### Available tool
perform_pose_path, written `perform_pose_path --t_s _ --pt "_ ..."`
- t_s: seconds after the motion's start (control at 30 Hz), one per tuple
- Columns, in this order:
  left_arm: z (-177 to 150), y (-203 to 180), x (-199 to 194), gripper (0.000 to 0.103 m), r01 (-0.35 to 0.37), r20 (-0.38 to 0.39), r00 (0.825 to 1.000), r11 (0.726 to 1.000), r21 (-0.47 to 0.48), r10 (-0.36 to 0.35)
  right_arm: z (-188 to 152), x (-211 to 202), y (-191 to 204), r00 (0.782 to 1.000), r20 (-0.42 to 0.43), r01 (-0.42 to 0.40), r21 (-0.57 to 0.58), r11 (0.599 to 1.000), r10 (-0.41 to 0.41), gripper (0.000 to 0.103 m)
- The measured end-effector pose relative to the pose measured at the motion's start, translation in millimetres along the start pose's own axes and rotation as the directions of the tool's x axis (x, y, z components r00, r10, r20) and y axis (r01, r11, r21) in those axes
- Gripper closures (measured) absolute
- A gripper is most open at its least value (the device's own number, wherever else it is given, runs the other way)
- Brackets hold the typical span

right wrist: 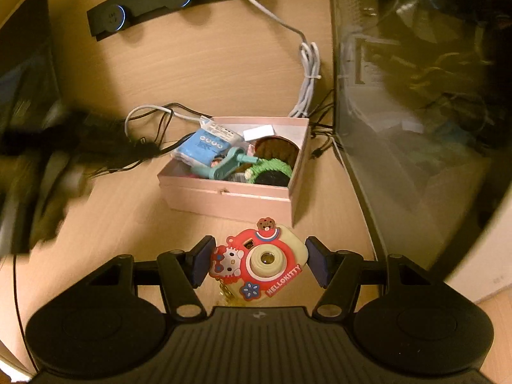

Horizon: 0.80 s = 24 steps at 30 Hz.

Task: Organize objects
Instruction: 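Open both tools over the pink box to drop the crank and keychain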

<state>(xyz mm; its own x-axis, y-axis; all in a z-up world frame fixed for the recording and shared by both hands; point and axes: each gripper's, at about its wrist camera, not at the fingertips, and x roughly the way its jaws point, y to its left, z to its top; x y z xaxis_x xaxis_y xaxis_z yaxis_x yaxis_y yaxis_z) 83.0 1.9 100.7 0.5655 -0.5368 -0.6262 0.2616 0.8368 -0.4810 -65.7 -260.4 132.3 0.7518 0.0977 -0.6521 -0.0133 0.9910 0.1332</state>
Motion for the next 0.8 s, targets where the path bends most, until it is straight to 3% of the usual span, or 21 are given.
perform_pose_path --t_s 0.17,0.37,0.47,0.5,0.53,0.6,0.8 --pt "-48 15 -26 0.084 -0.049 -0.05 0.997 0.998 0.05 0.052 48 22 6 0.999 0.02 -0.047 0.008 0.999 0.047 0.041" --pt "-83 45 -50 0.084 -0.08 -0.081 0.994 0.995 -0.051 0.076 125 62 27 0.996 0.087 -0.039 0.023 0.999 0.037 0.041" --pt "-88 56 -56 0.084 -0.1 -0.082 0.992 0.992 -0.08 0.094 153 100 32 0.997 0.07 -0.012 0.038 0.999 0.01 0.04" --pt "-88 58 -57 0.084 -0.109 -0.086 0.991 0.991 -0.083 0.102 159 113 32 0.998 0.057 0.005 0.038 0.999 -0.007 0.035" --pt "-87 60 -57 0.084 -0.119 -0.091 0.99 0.989 -0.082 0.112 164 124 32 0.999 0.04 0.023 0.043 0.999 -0.025 0.03" --pt "-85 62 -57 0.084 -0.136 -0.094 0.987 0.988 -0.079 0.128 164 134 29 0.998 0.027 0.049 0.068 0.996 -0.051 0.03" --pt "-69 63 -44 0.084 -0.144 -0.085 0.987 0.987 -0.076 0.137 119 100 8 0.995 0.052 0.078 0.034 0.996 -0.08 0.029"
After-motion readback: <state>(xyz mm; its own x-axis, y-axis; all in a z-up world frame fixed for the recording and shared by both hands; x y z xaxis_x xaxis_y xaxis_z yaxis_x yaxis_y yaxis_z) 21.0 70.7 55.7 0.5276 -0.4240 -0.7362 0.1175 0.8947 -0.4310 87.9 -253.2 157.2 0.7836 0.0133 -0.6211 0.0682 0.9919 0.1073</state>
